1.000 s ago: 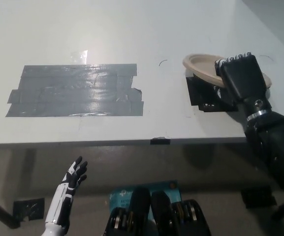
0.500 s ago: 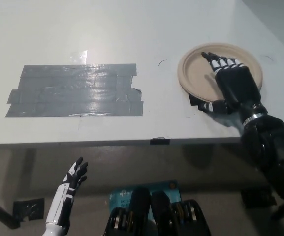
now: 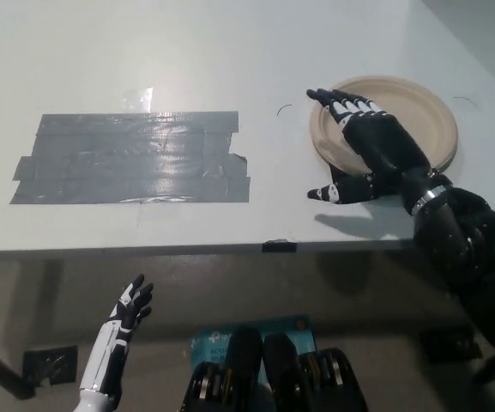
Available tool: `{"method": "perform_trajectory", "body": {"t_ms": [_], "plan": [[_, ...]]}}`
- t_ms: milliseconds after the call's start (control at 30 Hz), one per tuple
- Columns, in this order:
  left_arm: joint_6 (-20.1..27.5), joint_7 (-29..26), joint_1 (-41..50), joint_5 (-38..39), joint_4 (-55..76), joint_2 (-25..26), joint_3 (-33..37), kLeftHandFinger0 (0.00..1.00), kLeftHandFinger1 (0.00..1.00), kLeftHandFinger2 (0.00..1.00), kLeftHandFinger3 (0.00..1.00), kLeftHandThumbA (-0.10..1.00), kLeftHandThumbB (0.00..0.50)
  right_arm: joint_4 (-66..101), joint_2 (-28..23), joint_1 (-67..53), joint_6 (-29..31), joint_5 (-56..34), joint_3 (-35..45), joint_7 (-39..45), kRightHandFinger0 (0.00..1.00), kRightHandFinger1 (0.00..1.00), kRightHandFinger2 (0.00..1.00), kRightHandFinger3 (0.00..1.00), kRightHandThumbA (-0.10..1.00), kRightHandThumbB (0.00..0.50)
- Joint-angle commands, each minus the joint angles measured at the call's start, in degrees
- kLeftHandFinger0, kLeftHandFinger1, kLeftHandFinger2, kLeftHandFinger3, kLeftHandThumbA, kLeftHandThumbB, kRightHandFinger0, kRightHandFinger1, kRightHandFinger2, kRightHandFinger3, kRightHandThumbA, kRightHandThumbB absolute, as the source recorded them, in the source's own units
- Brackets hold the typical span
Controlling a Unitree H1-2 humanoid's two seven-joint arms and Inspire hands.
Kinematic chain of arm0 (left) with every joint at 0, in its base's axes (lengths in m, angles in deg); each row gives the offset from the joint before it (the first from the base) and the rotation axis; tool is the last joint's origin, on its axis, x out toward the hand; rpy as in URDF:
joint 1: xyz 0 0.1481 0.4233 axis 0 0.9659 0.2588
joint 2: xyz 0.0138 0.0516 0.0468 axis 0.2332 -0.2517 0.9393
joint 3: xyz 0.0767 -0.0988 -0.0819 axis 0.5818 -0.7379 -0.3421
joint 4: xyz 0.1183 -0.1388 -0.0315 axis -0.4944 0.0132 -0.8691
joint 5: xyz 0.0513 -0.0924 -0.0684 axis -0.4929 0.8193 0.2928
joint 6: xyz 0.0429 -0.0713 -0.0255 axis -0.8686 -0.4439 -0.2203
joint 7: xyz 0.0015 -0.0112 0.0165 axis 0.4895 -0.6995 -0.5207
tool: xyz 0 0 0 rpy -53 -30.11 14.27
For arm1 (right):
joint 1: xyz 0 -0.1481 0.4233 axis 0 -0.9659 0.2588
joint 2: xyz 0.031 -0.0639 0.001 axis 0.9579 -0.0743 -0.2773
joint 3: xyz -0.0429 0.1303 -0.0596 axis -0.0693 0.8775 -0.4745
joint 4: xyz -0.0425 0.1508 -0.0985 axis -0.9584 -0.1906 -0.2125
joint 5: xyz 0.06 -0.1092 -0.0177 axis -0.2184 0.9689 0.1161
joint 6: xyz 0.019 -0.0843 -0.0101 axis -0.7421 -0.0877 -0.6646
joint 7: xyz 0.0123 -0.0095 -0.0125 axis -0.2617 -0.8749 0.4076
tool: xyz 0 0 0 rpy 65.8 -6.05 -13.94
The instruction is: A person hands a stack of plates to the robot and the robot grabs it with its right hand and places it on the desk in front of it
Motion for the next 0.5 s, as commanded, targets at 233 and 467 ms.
{"method": "perform_trajectory", "body": {"t_ms": [233, 467], "plan": [[-0.35, 0.73, -3.69, 1.38, 1.44, 0.19, 0.02, 1.0, 1.0, 1.0, 1.0, 1.0, 0.199, 43.37, -7.68, 3.1, -13.38, -39.76, 18.39, 12.9, 1.0, 1.0, 1.0, 1.0, 1.0, 0.482], [-1.1, 0.87, -2.19, 1.24, 1.75, 0.01, 0.33, 1.0, 1.0, 1.0, 1.0, 1.0, 0.247, 62.32, -7.64, -10.0, -17.78, -44.35, 21.57, 4.16, 1.0, 1.0, 1.0, 1.0, 1.0, 0.494]]}}
